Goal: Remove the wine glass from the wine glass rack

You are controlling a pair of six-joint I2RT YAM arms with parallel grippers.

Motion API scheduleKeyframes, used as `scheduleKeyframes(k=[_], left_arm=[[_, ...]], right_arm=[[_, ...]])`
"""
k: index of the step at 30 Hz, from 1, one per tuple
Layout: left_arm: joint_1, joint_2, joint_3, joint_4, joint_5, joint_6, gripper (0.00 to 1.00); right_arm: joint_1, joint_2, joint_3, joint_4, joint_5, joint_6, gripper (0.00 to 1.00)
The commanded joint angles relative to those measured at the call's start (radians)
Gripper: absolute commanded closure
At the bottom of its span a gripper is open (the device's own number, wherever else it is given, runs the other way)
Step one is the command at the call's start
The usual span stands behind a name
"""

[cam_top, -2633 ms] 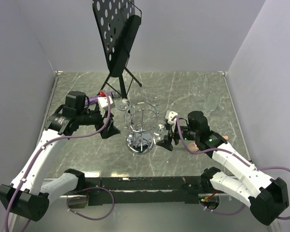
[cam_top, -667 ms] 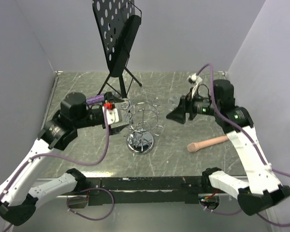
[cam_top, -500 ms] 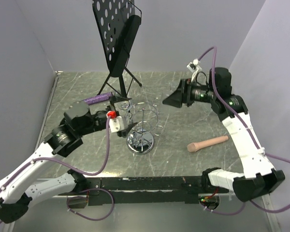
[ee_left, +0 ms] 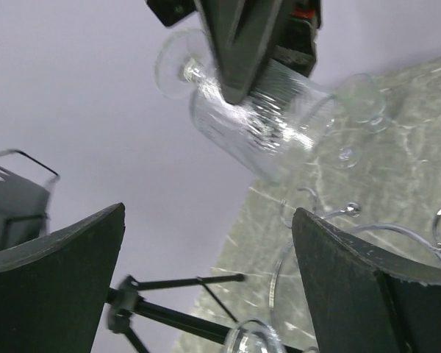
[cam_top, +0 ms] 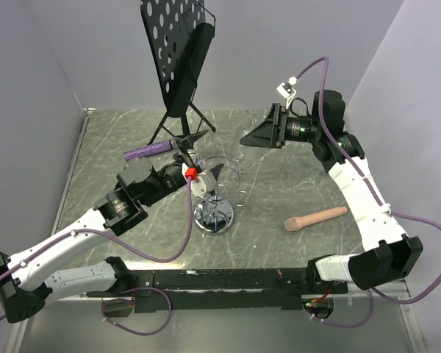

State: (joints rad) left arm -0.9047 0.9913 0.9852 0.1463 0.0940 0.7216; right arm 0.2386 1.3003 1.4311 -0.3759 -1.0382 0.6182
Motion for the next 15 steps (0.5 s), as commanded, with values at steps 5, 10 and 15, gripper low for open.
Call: scheduleKeyframes(k=[5,10,15], left_arm=[[0.023,-0.013,0.151,-0.082,0.050,0.139,0.08],[0.079,0.047,0.277,-0.179,0.211,-0.020,0.14],[0.151,0.170,0.472,-0.424,0.475,-0.172,0.25]], right_arm=[[0.010,-0.073,-0.116,0.034,-0.161,-0.211,1.00],[0.086,-0.119,-0.118,-0.092,-0.105,-0.428,1.00],[0.131,-0.134,-0.100,-0.130,-0.066,-0.489,1.00]])
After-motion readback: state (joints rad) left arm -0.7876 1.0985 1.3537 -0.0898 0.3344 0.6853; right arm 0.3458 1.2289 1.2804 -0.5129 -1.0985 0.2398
